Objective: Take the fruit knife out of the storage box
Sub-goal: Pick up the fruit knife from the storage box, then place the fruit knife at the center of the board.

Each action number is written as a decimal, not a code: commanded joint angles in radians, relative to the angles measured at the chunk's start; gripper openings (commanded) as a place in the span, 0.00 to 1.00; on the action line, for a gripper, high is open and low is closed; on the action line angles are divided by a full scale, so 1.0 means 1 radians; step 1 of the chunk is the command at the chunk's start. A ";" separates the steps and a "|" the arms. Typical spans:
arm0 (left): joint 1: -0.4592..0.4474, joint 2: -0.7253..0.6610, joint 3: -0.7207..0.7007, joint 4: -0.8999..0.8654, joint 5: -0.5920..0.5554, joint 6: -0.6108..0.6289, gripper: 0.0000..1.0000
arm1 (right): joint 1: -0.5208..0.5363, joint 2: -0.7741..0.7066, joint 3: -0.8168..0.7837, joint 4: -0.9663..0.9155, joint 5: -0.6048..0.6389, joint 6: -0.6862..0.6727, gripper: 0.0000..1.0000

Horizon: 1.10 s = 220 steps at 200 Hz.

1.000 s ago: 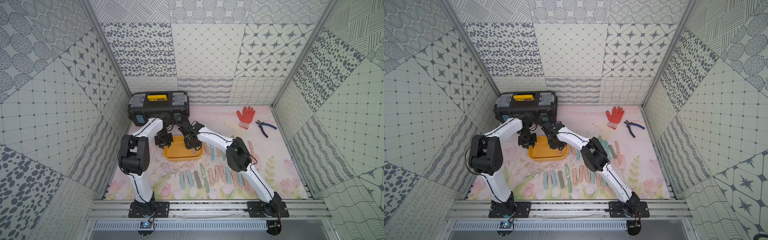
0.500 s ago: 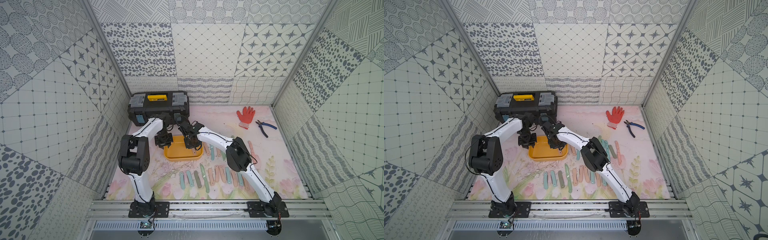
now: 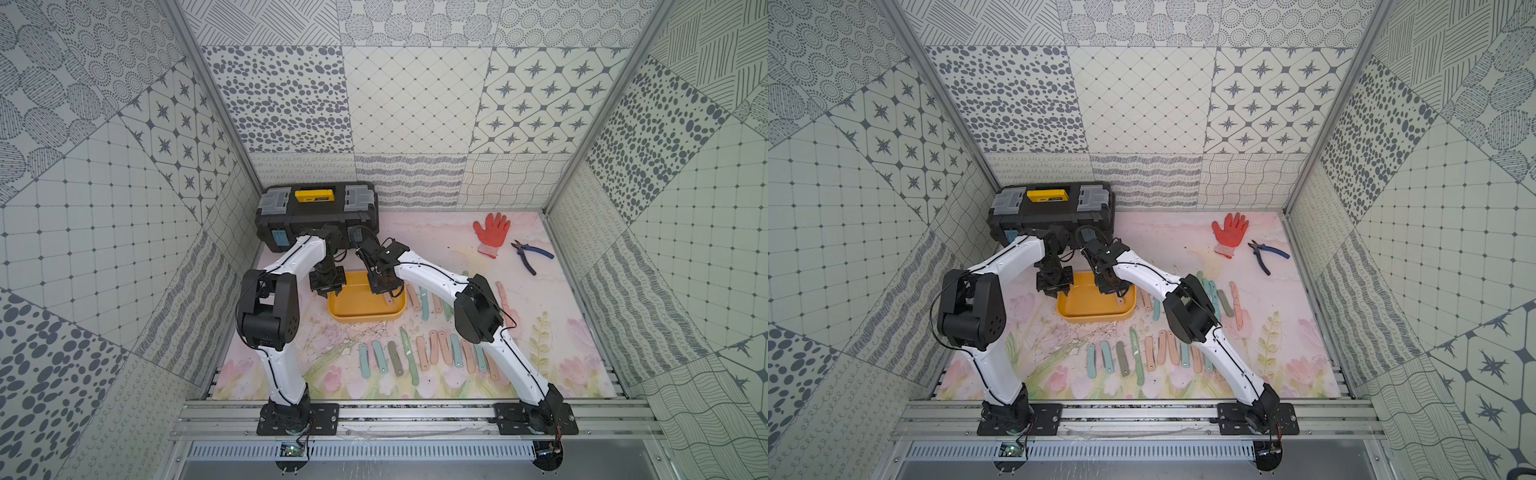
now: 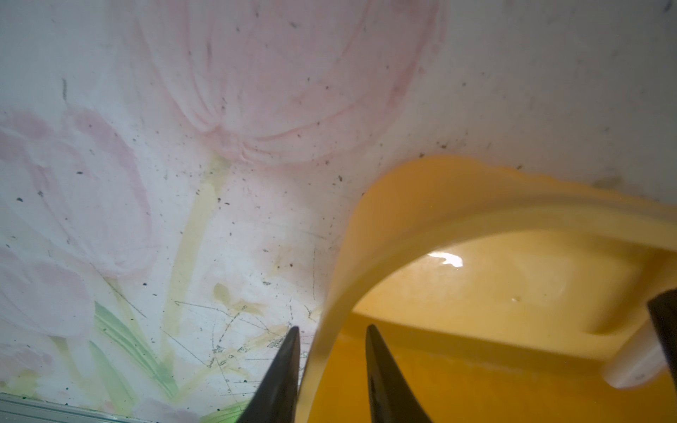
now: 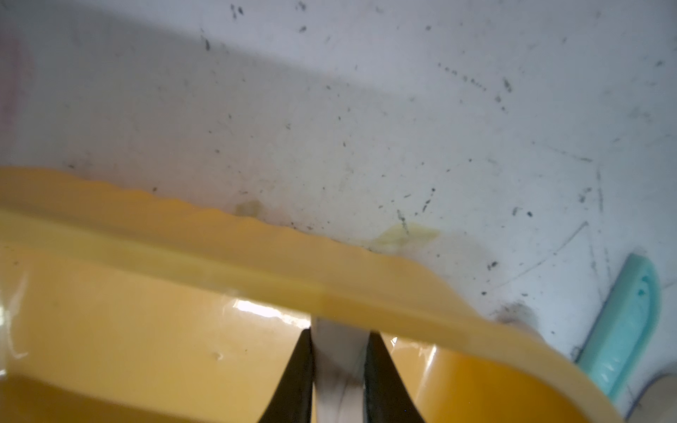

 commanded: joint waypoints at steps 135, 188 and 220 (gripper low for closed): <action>-0.001 -0.014 -0.003 -0.009 0.005 0.000 0.30 | -0.022 -0.269 -0.108 0.030 0.002 -0.038 0.20; -0.001 -0.013 -0.004 -0.009 0.004 -0.001 0.30 | -0.083 -0.532 -0.453 0.127 0.025 -0.067 0.21; -0.002 -0.011 -0.003 -0.007 0.003 -0.001 0.30 | -0.152 -0.673 -0.662 0.197 0.020 -0.082 0.21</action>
